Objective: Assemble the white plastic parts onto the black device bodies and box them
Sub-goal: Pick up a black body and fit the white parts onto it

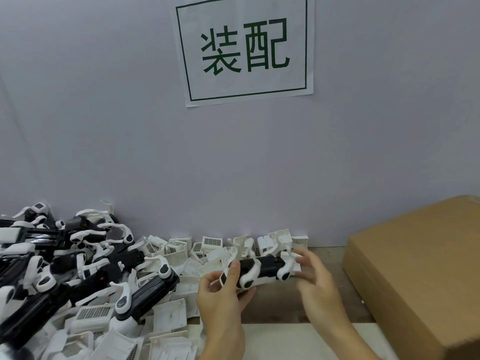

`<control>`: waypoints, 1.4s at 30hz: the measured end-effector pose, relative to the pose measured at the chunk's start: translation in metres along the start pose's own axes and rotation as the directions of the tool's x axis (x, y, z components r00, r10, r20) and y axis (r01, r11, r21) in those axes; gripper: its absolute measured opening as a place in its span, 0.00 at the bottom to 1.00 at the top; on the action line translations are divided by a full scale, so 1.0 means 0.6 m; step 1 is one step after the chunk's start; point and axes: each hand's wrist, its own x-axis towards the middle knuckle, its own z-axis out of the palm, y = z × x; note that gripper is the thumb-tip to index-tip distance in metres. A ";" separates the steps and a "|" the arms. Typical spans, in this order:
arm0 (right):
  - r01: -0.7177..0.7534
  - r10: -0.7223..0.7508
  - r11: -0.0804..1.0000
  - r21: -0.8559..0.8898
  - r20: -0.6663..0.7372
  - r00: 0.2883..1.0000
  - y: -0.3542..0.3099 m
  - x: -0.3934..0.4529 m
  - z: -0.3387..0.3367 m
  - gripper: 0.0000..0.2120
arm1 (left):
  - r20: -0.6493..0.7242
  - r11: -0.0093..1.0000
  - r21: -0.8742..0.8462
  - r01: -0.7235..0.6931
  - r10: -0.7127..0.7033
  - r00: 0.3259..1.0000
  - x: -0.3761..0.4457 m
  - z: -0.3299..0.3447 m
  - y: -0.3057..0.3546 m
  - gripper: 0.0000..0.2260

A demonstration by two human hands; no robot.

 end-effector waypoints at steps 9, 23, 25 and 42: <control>0.159 -0.139 0.980 -0.123 0.156 0.978 0.015 0.001 0.002 0.23 | 0.057 0.998 0.063 -0.018 0.014 0.998 -0.005 0.003 -0.001 0.15; -0.033 0.007 0.986 0.162 0.158 0.987 -0.004 -0.002 0.008 0.21 | 0.121 0.965 0.227 -0.128 0.102 0.987 -0.011 0.003 -0.001 0.12; -0.071 0.022 0.964 0.255 0.191 0.981 -0.009 -0.001 0.001 0.20 | 0.114 0.975 0.195 -0.109 0.088 0.990 -0.010 0.003 -0.002 0.11; 0.434 -0.375 0.695 -0.573 0.226 0.899 -0.003 -0.002 0.008 0.27 | 0.065 0.877 0.353 -0.326 0.324 0.944 -0.031 0.004 0.012 0.11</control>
